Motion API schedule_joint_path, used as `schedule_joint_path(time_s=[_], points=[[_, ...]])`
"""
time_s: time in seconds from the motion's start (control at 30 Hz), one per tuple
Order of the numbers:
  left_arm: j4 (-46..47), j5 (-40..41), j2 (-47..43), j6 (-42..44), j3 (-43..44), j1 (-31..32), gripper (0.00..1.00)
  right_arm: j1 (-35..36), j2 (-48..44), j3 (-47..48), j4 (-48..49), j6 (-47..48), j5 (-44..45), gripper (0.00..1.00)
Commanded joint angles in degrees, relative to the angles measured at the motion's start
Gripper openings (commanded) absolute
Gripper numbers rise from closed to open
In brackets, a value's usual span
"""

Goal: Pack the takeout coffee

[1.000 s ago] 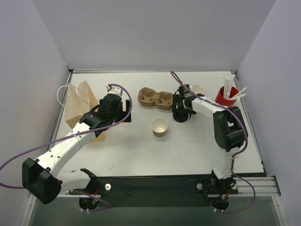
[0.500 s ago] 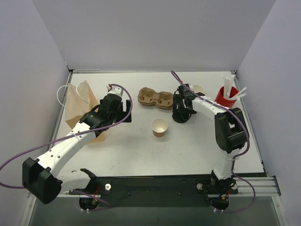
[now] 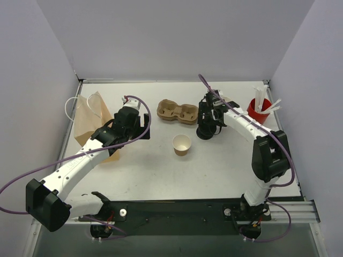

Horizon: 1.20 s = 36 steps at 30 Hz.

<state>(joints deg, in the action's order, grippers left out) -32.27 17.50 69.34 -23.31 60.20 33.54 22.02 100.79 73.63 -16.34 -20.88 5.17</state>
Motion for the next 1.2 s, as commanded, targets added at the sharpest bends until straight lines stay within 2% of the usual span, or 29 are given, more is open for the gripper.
schedule_joint_path(time_s=[0.0,0.33,0.6,1.17], points=[[3.18,-0.62,0.0,-0.07,0.18,-0.4,0.97,1.44,-5.51,3.45,-5.72,-0.56,0.11,0.69],[3.09,-0.53,-0.43,-0.33,0.26,-0.4,0.97,11.19,-8.86,9.87,-15.21,-1.0,-0.42,0.69],[0.98,1.05,-2.45,-1.21,1.23,-0.49,0.97,18.92,-5.17,13.82,-18.73,-2.32,0.37,0.69],[-0.25,1.84,-4.21,-1.74,0.44,-0.49,0.97,23.15,1.16,14.18,-19.61,-2.76,1.86,0.69]])
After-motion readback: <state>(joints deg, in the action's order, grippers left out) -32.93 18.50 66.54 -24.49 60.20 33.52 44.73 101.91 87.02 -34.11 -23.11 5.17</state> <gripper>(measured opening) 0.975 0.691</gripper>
